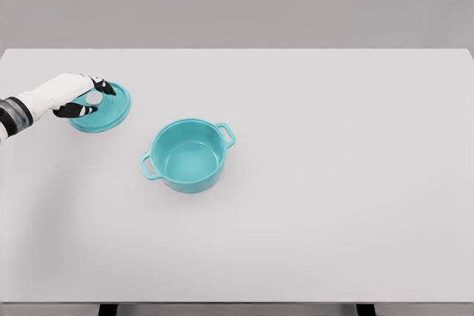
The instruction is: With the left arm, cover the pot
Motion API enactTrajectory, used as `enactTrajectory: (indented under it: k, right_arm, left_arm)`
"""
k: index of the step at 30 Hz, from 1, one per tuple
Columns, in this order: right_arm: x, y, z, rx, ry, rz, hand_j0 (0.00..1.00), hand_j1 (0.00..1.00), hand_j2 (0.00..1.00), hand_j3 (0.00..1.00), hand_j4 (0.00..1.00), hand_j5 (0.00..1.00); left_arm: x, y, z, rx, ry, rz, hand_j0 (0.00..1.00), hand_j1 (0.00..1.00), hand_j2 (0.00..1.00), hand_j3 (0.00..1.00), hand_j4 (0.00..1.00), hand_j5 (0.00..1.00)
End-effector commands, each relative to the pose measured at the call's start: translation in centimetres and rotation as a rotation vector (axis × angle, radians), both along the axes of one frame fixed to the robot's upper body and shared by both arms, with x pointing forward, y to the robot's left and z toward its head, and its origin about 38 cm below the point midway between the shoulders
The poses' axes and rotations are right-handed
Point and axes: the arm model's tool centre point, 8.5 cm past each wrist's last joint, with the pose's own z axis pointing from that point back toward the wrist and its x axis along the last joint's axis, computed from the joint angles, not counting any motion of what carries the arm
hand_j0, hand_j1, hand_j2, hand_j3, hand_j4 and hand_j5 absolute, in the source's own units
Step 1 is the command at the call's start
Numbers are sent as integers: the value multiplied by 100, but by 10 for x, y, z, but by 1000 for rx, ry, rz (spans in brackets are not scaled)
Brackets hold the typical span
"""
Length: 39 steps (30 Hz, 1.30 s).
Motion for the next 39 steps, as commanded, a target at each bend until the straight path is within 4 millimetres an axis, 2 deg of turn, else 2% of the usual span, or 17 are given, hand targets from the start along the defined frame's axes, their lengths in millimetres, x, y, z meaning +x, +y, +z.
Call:
enactTrajectory:
  k: [1,9,14,20,23,27,35,39]
  right_arm:
    - [0,0,0,0,0,1,100,100,100,100,100,100]
    - [0,0,0,0,0,1,100,100,100,100,100,100]
    - [0,0,0,0,0,1,100,100,100,100,100,100]
    - [0,0,0,0,0,1,100,100,100,100,100,100]
    - [0,0,0,0,0,1,100,100,100,100,100,100]
    - [0,0,0,0,0,1,100,100,100,100,100,100]
    - [0,0,0,0,0,-1,100,100,100,100,100,100]
    - [0,0,0,0,0,1,100,100,100,100,100,100]
  left_arm:
    - [0,1,1,-6,-3,5,57,57,57,57,57,57]
    - [-1,2,-1,-8,-1,6,54,54,54,54,54,54]
    - [-2,2,-1,-9,-1,6,45,45,45,45,45,45]
    - [-1,2,4,-12,-14,0,42,42,42,42,42,42]
    - [-1,-10,16,-22,-50,-37,42,42,42,42,42,42]
    - [-2,-13,30,-11,-87,-64,43,43,43,43,43,43]
    - [-26,-7,43,-16,-112,-118,44,44,44,44,44,44]
    - [-37,-6,56,-7,-114,-165,44,44,44,44,44,44]
